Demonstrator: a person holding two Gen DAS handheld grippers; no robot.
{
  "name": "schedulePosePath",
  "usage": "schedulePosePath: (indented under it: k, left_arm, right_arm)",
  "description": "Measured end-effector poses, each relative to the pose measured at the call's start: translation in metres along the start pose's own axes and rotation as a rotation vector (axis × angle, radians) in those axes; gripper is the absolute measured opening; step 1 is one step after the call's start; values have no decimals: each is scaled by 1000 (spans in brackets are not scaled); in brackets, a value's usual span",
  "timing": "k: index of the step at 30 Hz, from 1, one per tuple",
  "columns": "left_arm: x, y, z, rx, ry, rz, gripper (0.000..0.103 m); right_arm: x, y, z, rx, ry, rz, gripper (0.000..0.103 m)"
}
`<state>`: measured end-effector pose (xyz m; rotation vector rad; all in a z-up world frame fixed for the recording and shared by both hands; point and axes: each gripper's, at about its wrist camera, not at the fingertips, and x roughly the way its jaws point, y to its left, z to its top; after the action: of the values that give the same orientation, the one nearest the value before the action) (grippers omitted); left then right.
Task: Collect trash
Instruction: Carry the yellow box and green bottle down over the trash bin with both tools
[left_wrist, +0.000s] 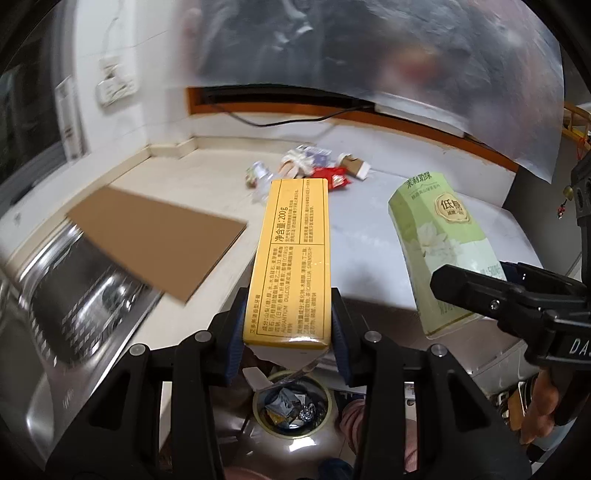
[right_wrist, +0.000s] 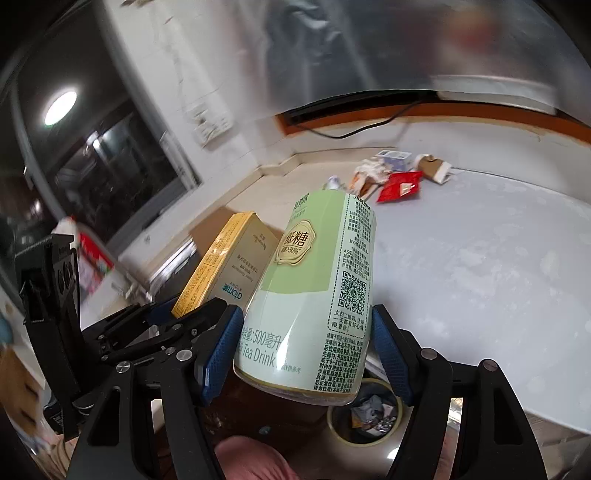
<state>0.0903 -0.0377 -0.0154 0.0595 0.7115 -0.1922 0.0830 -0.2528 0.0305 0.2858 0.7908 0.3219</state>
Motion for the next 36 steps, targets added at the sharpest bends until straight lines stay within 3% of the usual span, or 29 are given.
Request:
schedulePosePath:
  k: [8,16,25,36]
  left_arm:
    - [1,28,-71,-78,49,58,37]
    - [27,36,-119,-81,119,79,37]
    - [72,30,-151,-39,193,94,37]
    - [147,25,-179,-24,347,97,37]
  right_arm:
    - [29,32,-71,-121,73,-32,70]
    - [81,41,-127,-213,187,-91,70]
    - [133,14,-153,-184,290,-140,70]
    - [211,-36,-184,-152,415,-146,70]
